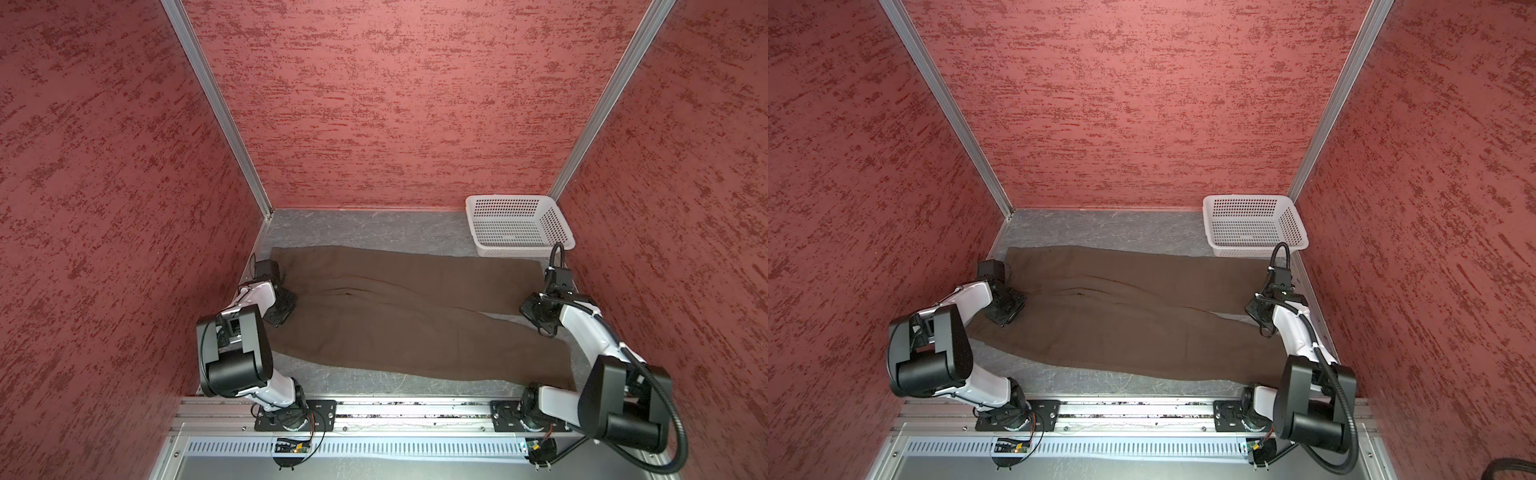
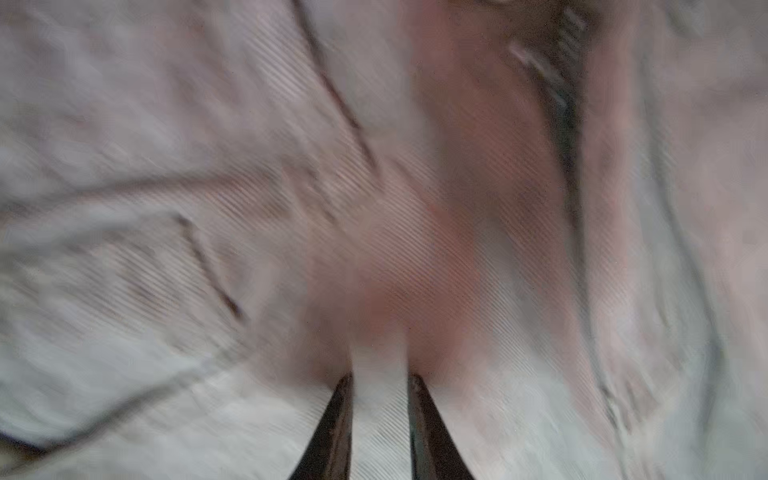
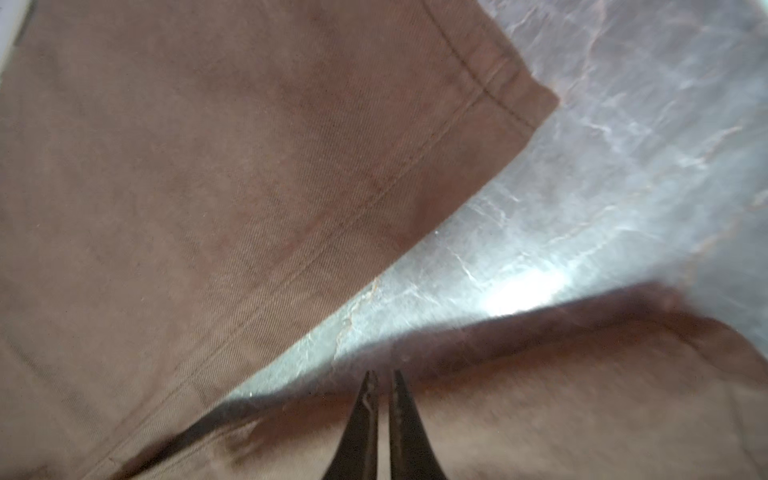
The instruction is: Fold and stack the trousers
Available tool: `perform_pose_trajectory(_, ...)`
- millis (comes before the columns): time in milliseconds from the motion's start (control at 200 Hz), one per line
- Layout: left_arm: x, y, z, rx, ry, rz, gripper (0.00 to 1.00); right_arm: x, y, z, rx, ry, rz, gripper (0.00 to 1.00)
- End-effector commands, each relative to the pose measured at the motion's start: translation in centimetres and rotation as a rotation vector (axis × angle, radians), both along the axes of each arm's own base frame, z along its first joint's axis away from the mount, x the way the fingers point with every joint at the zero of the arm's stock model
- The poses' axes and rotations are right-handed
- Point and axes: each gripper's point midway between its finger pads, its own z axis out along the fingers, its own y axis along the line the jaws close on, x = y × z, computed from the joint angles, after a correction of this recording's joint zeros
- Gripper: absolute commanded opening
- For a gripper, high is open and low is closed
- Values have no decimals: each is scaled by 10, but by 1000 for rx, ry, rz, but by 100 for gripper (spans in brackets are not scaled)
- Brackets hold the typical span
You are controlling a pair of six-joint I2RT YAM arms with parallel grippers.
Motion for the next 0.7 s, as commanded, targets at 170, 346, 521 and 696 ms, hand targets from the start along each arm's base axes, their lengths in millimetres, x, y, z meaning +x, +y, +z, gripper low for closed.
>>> perform_pose_trajectory(170,11,-15,53,14,-125,-57,28,7,10,-33,69,-6,-17,0)
perform_pose_trajectory(346,12,-25,60,-12,-150,-84,29,9,14,-38,90,-23,-20,0)
perform_pose_trajectory(521,24,-55,70,-37,-173,-175,30,19,1,0,9,-97,-14,0)
perform_pose_trajectory(696,47,-122,77,-116,-234,-360,24,18,-20,56,-131,-182,-38,5)
